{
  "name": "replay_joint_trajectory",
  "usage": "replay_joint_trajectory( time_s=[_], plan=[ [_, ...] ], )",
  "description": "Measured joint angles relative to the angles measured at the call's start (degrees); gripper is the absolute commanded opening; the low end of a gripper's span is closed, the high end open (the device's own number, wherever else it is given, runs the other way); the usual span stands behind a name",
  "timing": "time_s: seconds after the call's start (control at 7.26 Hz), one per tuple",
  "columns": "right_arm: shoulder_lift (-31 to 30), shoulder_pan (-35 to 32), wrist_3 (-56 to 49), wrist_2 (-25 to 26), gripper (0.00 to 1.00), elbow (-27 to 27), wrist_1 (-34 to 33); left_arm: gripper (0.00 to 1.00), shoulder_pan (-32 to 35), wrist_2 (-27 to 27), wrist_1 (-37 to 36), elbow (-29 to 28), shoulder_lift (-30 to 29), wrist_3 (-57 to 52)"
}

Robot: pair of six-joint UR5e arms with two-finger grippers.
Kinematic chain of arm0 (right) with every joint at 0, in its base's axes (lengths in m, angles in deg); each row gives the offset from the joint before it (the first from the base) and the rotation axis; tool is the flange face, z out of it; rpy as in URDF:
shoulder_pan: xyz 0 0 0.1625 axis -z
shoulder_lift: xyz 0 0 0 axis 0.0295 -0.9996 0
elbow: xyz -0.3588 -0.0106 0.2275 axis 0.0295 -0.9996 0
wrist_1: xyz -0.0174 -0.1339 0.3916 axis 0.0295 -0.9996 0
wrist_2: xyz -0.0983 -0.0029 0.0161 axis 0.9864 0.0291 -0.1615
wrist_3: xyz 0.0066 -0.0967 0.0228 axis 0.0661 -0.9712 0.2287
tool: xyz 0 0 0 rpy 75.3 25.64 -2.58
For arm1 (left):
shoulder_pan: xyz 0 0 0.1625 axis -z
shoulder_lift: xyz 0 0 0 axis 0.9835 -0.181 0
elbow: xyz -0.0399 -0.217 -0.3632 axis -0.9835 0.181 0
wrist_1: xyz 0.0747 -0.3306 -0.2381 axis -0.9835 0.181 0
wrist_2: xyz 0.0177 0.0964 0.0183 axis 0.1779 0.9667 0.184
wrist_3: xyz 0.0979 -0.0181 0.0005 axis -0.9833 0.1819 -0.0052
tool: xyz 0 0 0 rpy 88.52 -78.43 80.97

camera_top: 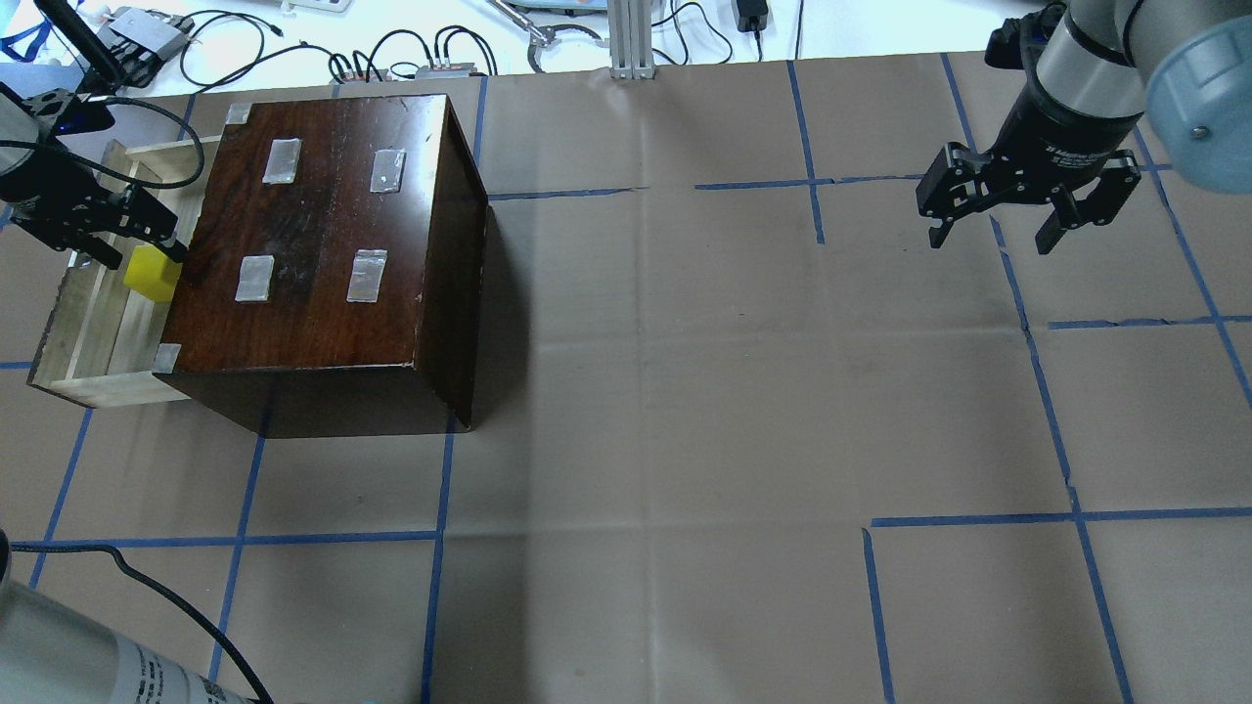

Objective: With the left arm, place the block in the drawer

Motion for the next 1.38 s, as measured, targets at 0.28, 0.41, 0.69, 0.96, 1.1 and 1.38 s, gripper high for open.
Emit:
replay_joint_trajectory(
  time_s=[0.28, 0.41, 0.69, 0.96, 1.1, 1.38],
  plan=[
    [0.0, 0.0, 0.0, 0.0, 1.00, 0.0, 0.0, 0.97, 0.0, 0.0, 0.2, -0.9, 2.7, -0.2],
    [0.0, 0.0, 0.0, 0.0, 1.00, 0.0, 0.0, 0.98, 0.1, 0.1, 0.3, -1.2, 4.7, -0.2],
    [0.0, 0.0, 0.0, 0.0, 1.00, 0.0, 0.0, 0.99, 2.4, 0.2, 0.6, -0.7, 9.1, 1.2],
    [0.0, 0.0, 0.0, 0.0, 1.00, 0.0, 0.0, 0.99, 9.6, 0.7, 4.3, 0.8, 12.9, 7.6],
    [0.0, 0.0, 0.0, 0.0, 1.00, 0.0, 0.0, 0.99, 14.0, 0.7, 7.1, 1.9, 14.2, 11.1],
    [0.0, 0.0, 0.0, 0.0, 1.00, 0.0, 0.0, 0.99, 23.9, 0.9, 9.2, 3.8, 15.7, 18.4]
  ],
)
